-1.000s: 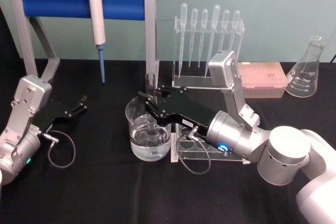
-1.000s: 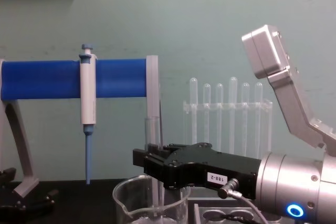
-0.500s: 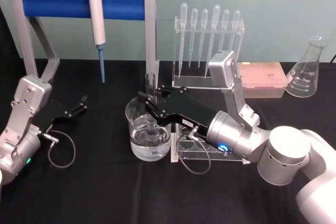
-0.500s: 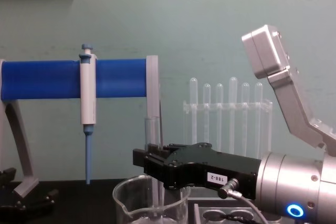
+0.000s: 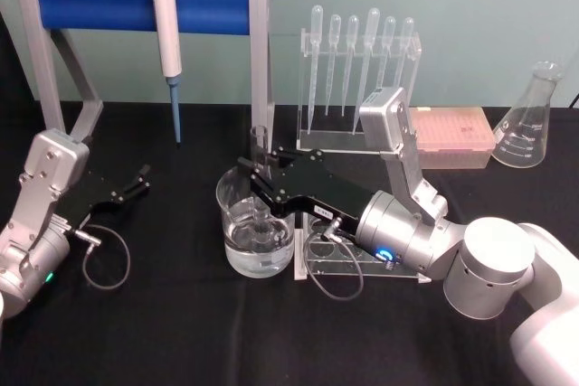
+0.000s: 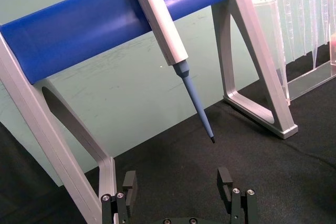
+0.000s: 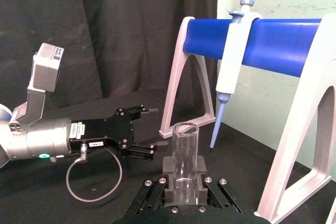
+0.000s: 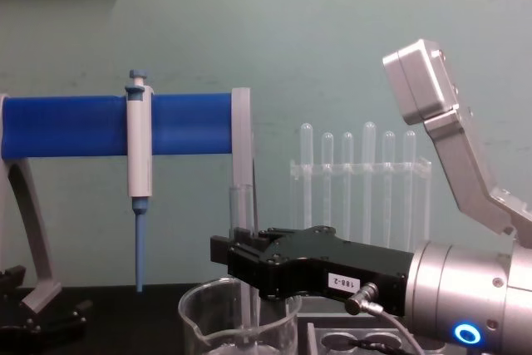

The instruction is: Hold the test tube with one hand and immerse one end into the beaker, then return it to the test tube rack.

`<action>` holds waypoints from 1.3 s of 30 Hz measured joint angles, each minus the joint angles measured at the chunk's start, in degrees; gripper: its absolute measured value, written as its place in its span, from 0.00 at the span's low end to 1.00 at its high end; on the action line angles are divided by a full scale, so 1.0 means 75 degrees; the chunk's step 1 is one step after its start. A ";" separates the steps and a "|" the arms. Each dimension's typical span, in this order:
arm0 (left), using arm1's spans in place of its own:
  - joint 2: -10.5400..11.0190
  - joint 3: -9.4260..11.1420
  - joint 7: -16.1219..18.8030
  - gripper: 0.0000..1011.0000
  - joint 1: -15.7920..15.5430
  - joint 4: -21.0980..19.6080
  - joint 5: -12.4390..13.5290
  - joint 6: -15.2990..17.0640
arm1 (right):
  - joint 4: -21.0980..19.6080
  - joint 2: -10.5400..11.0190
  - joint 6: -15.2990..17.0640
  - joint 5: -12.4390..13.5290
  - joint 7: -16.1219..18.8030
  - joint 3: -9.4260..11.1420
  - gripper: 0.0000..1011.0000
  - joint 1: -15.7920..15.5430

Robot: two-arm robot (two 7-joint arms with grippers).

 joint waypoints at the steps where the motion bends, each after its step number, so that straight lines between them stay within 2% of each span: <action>1: 0.0000 0.0000 0.0000 0.99 0.0000 0.0000 0.0000 0.0000 | 0.0000 -0.0001 0.0000 0.0000 0.0000 0.0000 0.22 0.0000; 39: 0.0000 0.0000 0.0000 0.99 0.0000 0.0000 0.0000 0.0000 | 0.0000 0.0000 0.0000 0.0000 0.0000 0.0000 0.22 0.0000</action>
